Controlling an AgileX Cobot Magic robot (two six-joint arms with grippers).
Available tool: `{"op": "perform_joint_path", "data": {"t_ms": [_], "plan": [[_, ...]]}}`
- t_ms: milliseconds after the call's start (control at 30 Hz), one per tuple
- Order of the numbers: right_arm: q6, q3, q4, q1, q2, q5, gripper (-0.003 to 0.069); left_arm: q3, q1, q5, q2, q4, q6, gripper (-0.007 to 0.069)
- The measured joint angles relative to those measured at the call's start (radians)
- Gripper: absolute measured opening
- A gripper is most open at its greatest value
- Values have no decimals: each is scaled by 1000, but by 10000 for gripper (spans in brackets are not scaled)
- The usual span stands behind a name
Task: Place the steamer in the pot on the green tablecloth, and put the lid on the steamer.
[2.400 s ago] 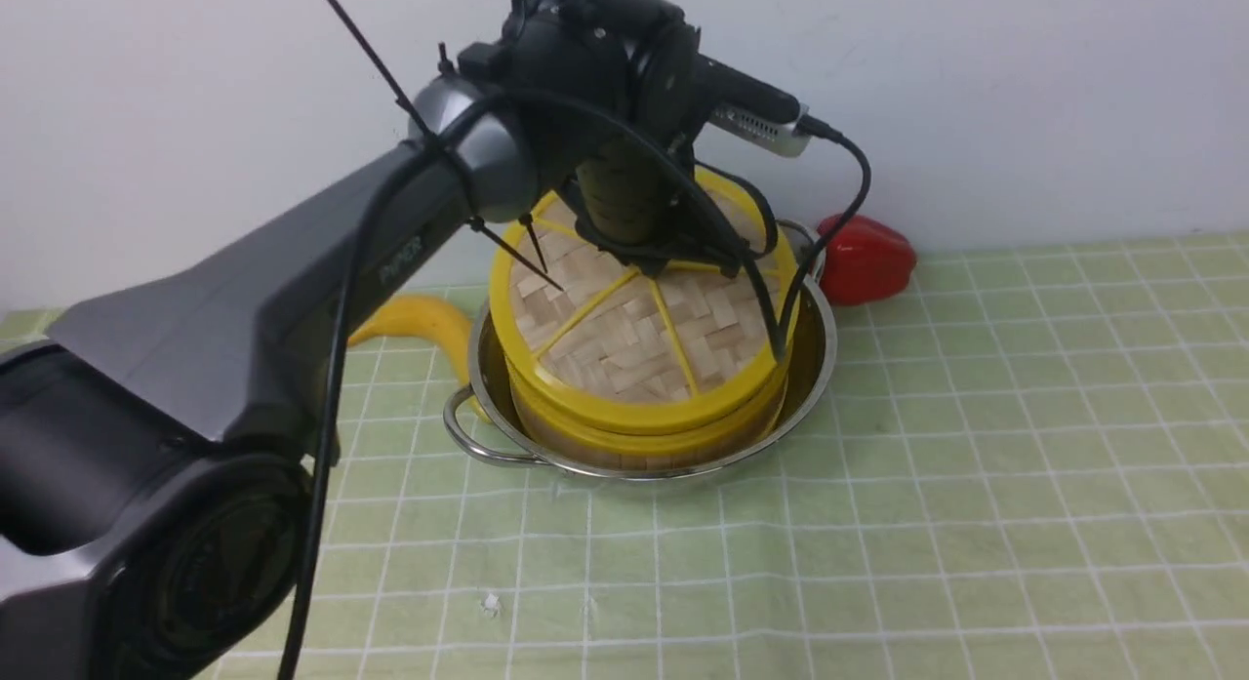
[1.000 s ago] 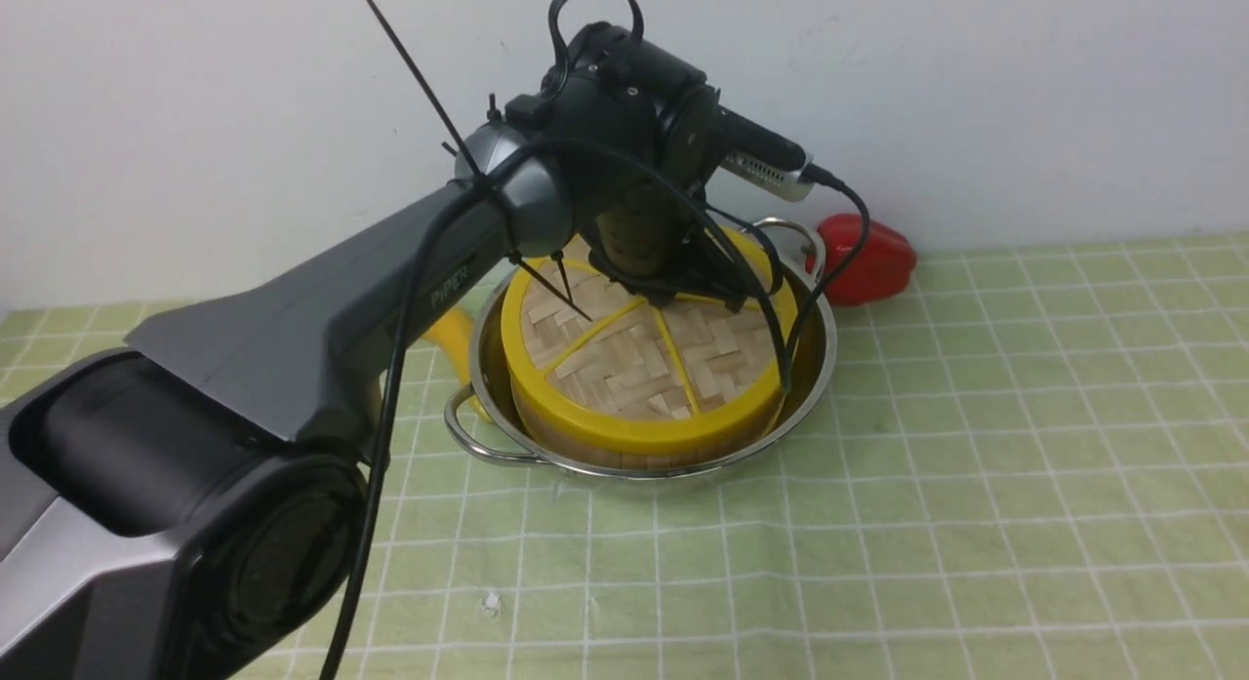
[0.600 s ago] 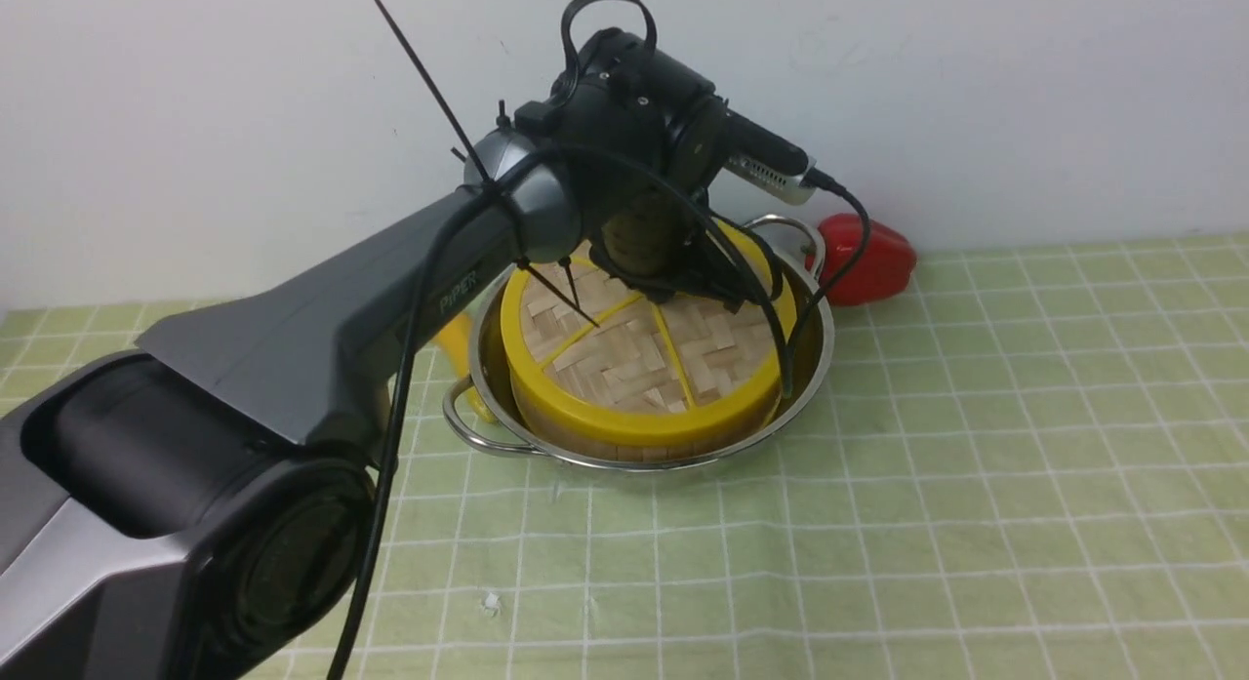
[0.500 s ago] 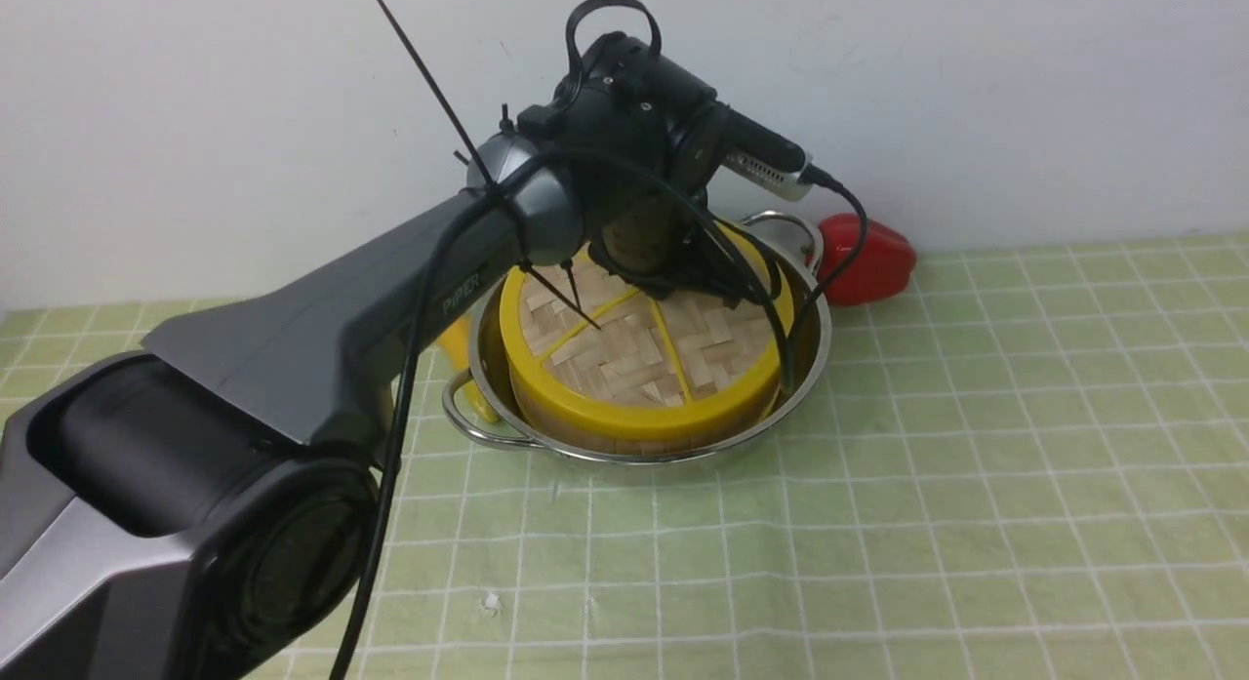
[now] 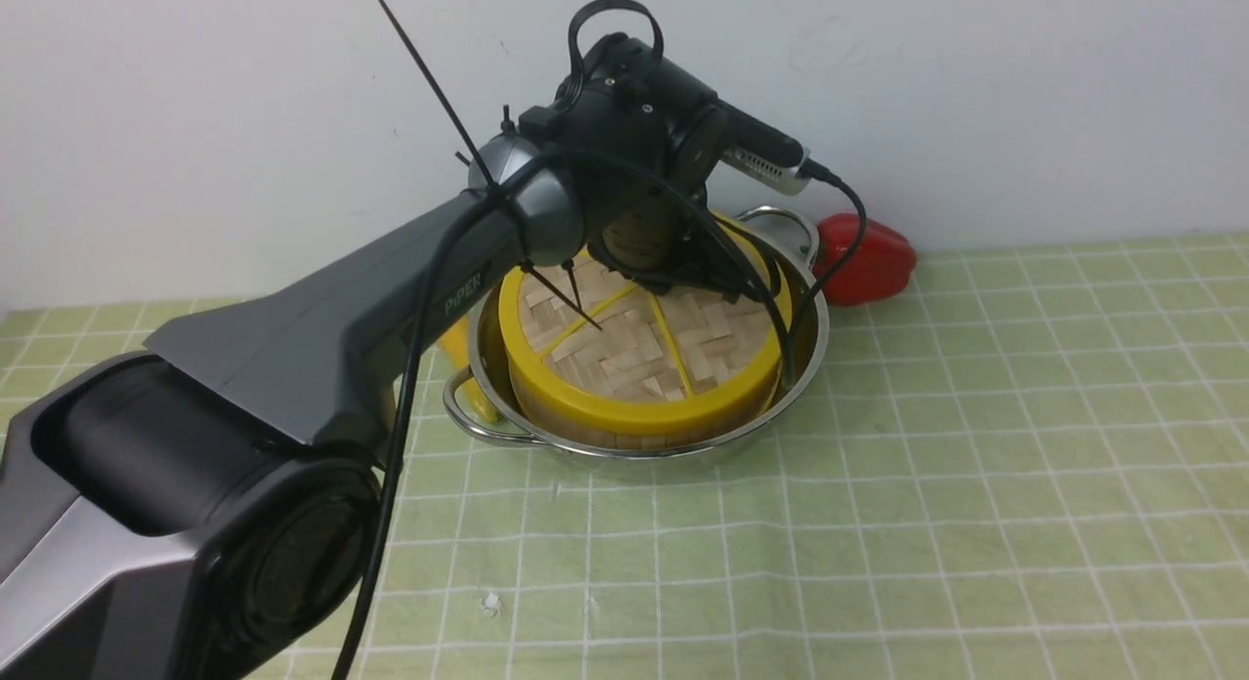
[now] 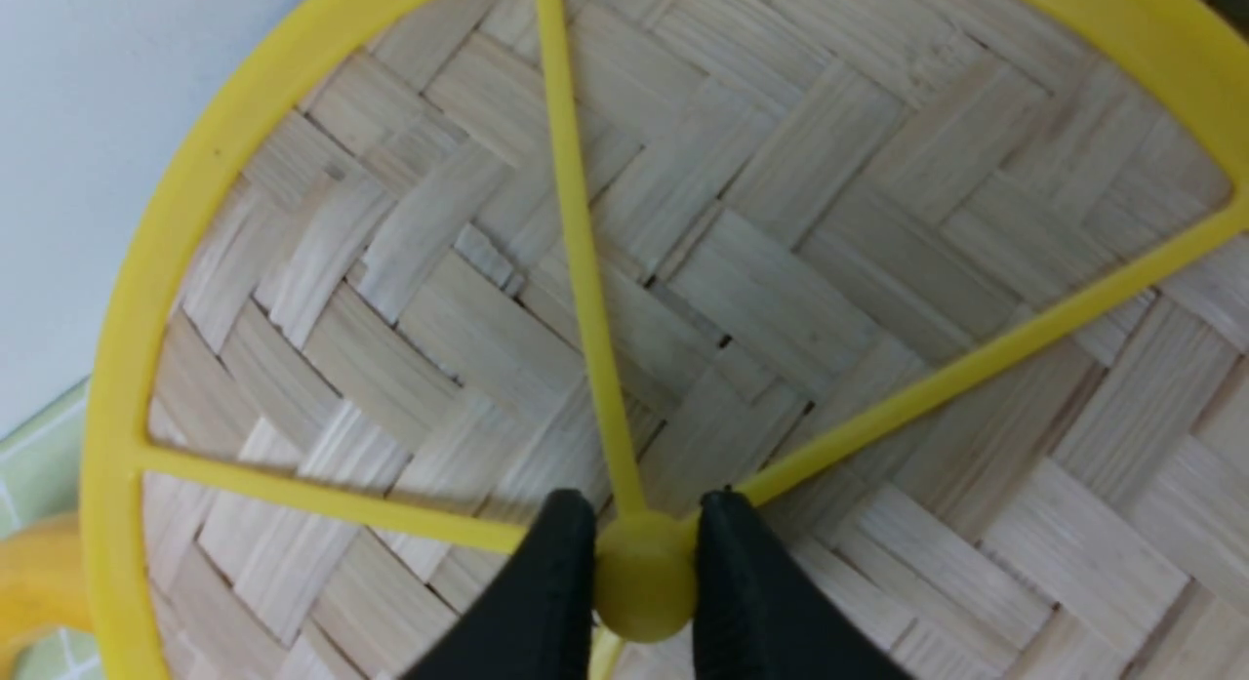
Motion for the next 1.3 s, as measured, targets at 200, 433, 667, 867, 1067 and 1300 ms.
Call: {"op": "perform_joint_path", "data": {"t_ms": [200, 433, 667, 867, 1067, 1300], "plan": [[0, 0, 1, 0, 0, 0, 501, 0, 0, -3, -6, 1, 0, 214], [0, 0, 2, 0, 0, 0, 501, 0, 0, -3, -6, 1, 0, 364], [0, 0, 3, 0, 0, 0, 501, -24, 0, 34, -20, 1, 0, 419], [0, 0, 3, 0, 0, 0, 501, -126, 0, 150, -77, 1, 14, 419], [-3, 13, 4, 0, -56, -5, 461, -188, 0, 162, -209, 2, 46, 365], [-26, 227, -61, 0, -312, -127, 246, -189, 1, 166, -409, -64, 58, 92]]}}
